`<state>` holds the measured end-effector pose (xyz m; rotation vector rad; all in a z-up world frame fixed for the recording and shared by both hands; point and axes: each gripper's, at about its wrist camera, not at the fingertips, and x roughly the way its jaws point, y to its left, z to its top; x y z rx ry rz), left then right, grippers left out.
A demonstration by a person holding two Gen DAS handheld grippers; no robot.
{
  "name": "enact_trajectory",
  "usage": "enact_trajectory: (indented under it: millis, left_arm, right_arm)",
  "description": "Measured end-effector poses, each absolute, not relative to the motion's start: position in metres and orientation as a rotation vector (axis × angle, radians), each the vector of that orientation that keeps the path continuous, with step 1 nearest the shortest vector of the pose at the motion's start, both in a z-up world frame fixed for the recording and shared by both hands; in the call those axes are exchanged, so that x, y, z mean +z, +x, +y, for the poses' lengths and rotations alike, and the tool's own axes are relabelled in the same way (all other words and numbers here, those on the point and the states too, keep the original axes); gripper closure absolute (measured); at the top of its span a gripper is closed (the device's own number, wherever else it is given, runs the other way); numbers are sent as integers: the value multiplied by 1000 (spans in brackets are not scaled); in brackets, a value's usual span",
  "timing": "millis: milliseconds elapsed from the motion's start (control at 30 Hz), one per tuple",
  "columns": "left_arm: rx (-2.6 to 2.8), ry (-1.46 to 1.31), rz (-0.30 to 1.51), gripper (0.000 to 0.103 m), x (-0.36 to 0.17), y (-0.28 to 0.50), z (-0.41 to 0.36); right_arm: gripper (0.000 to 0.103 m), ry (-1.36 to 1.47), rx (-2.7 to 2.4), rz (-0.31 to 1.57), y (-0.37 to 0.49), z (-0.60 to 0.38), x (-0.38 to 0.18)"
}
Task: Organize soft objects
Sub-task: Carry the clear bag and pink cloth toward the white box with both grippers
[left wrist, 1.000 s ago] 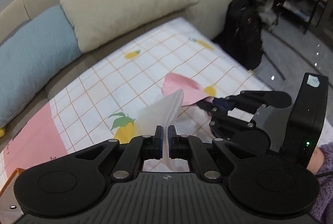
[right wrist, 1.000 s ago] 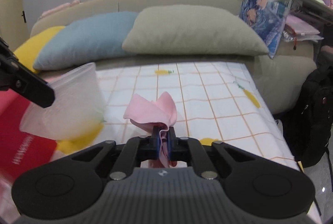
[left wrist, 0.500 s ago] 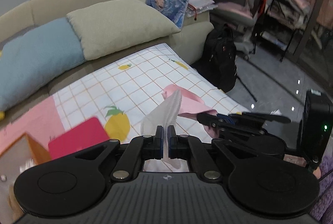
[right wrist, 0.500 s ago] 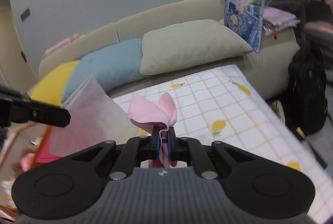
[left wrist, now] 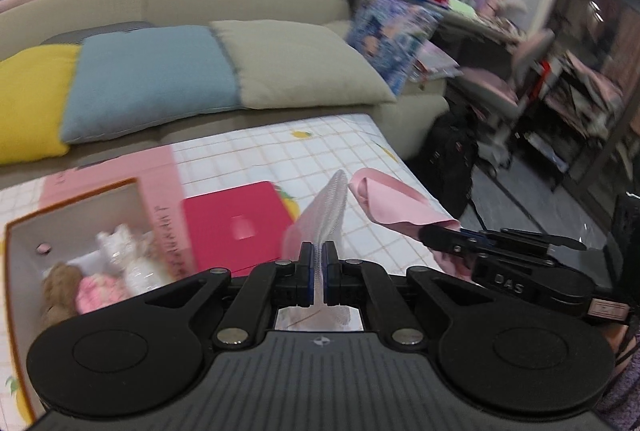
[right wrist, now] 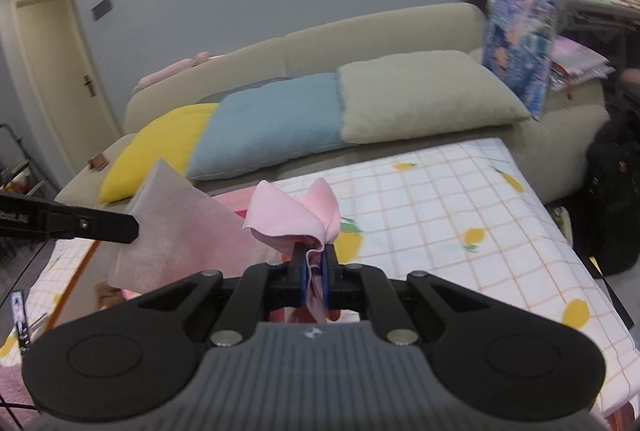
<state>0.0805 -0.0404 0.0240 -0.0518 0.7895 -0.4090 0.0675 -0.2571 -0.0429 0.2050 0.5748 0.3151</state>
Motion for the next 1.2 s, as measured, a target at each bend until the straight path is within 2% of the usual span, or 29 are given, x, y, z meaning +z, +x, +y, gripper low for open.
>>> enact_trajectory:
  millis: [300, 733, 1000, 1200]
  left_arm:
    - [-235, -106, 730, 99, 27, 63, 37]
    - [-180, 85, 626, 100, 39, 91, 85]
    - [-215, 267, 683, 100, -1, 135, 87]
    - [-210, 178, 840, 100, -59, 167, 104]
  right_arm:
    - [98, 173, 470, 560, 72, -194, -14]
    - [98, 89, 590, 577, 109, -110, 3]
    - [98, 17, 571, 626, 131, -78, -12]
    - [98, -17, 555, 669, 137, -67, -24]
